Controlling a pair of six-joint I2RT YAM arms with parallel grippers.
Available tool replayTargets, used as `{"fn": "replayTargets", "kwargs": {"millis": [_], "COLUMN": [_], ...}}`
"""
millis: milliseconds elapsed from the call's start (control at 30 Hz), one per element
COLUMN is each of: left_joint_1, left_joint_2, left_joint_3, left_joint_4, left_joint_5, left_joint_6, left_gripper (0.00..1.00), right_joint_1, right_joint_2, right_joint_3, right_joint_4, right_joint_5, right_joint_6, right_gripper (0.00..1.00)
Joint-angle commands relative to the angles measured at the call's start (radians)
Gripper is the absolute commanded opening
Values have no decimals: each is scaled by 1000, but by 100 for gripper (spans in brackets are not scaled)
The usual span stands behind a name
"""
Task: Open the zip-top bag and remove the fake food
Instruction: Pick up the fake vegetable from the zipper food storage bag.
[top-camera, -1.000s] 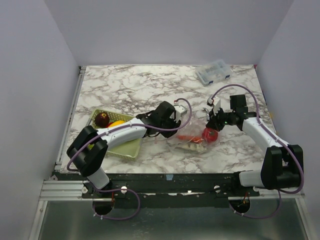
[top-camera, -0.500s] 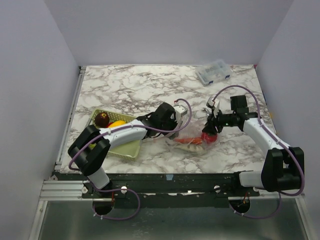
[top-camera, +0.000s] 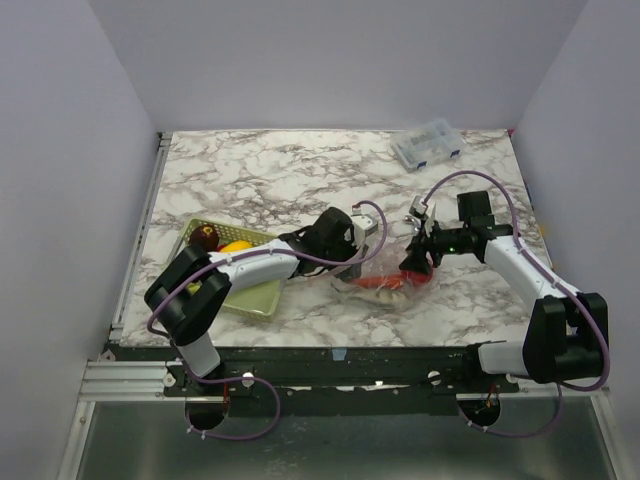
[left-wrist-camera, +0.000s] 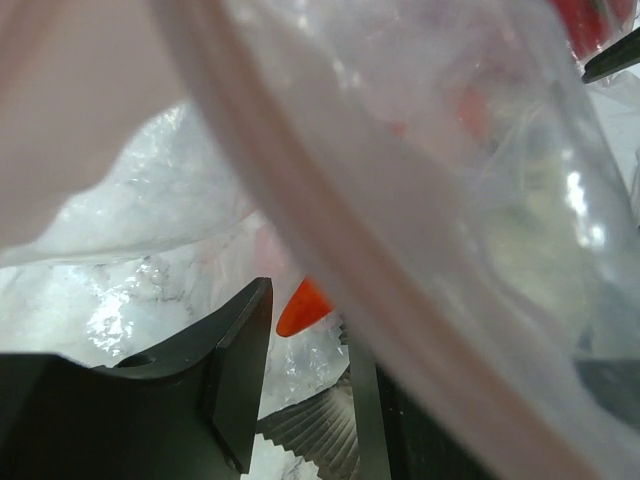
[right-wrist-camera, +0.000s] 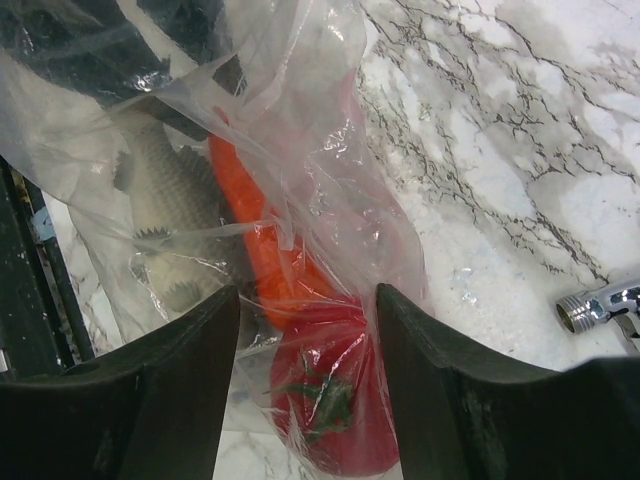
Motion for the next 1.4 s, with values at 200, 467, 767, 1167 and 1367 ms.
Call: {"fn": "replayTargets", "kwargs": {"millis": [200, 467, 767, 1167, 1367], "left_joint_1": [-10, -22, -51, -87, -110], "left_joint_2": [57, 82, 123, 164, 173], "left_joint_3": [-4, 2, 26, 54, 51], "left_joint_4": [31, 27, 1, -44, -48], "left_joint_5": [47, 44, 48, -96, -189], "left_joint_6": [-22, -29, -15, -24, -29], "left_gripper": [38, 41, 46, 53, 47], "right_joint_1": [20, 43, 52, 58, 59], "right_joint_2": [30, 58, 68, 72, 74], "right_joint_3": [-14, -10, -8, -5, -3], "right_joint_4": [27, 21, 21, 18, 13], "right_joint_5": [60, 92, 106, 112, 111], "right_joint_6": [15, 9, 9, 8, 5], "right_gripper": [61, 61, 61, 60, 60]}}
